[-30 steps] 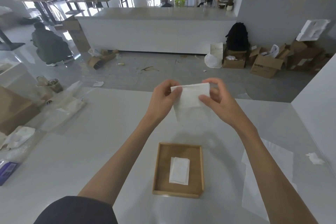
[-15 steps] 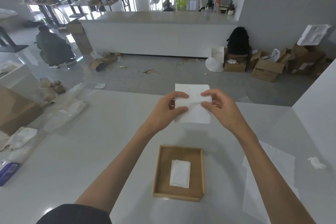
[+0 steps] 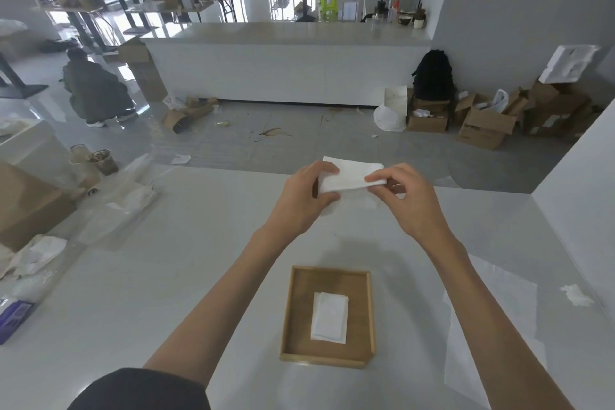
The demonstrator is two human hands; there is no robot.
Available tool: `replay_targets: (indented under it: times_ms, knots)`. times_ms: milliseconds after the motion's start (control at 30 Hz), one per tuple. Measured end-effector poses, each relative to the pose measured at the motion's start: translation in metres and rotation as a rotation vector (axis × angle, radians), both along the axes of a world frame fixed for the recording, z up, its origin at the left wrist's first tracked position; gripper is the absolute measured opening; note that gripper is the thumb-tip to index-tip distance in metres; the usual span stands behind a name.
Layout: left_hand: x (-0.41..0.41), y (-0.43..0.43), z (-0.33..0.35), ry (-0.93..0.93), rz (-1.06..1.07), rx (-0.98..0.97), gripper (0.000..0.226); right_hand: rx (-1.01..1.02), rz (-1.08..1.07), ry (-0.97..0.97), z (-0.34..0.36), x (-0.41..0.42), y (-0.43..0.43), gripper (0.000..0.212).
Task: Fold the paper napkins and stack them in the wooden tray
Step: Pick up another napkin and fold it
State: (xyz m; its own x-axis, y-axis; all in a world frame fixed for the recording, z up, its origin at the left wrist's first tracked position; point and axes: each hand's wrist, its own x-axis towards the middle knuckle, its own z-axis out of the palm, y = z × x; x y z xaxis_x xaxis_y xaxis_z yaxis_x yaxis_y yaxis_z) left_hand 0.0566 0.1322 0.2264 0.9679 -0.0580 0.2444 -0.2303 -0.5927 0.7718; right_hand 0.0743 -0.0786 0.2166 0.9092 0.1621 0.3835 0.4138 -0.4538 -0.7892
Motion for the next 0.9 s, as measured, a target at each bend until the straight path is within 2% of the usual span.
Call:
replay_targets:
  times_ms: [133,233,333,433,500,600,633,700,767,833,900]
  knots:
    - [0.002,0.001,-0.004,-0.067,0.031,0.052,0.023,-0.009,0.029,0.036,0.003,-0.002,-0.003,0.023]
    - [0.001,0.000,-0.007,-0.179,0.047,0.073,0.011,-0.096,0.046,0.007,0.002,-0.002,-0.004,0.023]
    - [-0.001,-0.002,-0.009,-0.327,0.023,0.166,0.006,-0.132,-0.052,-0.116,0.001,0.000,-0.002,0.012]
    - [-0.001,-0.001,-0.007,-0.456,0.028,0.217,0.011,-0.142,-0.162,-0.181,0.001,0.000,0.001,0.016]
    - [-0.001,-0.002,-0.010,-0.586,0.027,0.256,0.018,0.072,-0.166,-0.049,0.002,-0.005,0.005,0.022]
    - [-0.005,-0.008,-0.021,-0.736,0.015,0.357,0.034,0.623,-0.034,0.429,0.015,-0.013,0.013,0.021]
    - [-0.007,-0.011,-0.025,-0.767,0.019,0.384,0.039,0.704,0.011,0.526,0.018,-0.013,0.014,0.023]
    - [-0.012,-0.017,-0.032,-0.822,0.001,0.424,0.044,0.707,0.052,0.553,0.021,-0.011,0.016,0.026]
    - [-0.023,-0.020,-0.040,-0.845,-0.069,0.444,0.045,0.608,0.024,0.453,0.021,-0.008,0.018,0.021]
    - [-0.038,-0.023,-0.045,-0.769,-0.111,0.398,0.047,0.515,0.012,0.404,0.022,-0.004,0.017,0.029]
    - [-0.051,-0.027,-0.044,-0.574,-0.003,0.185,0.045,0.478,0.066,0.385,0.023,0.000,0.013,0.038]
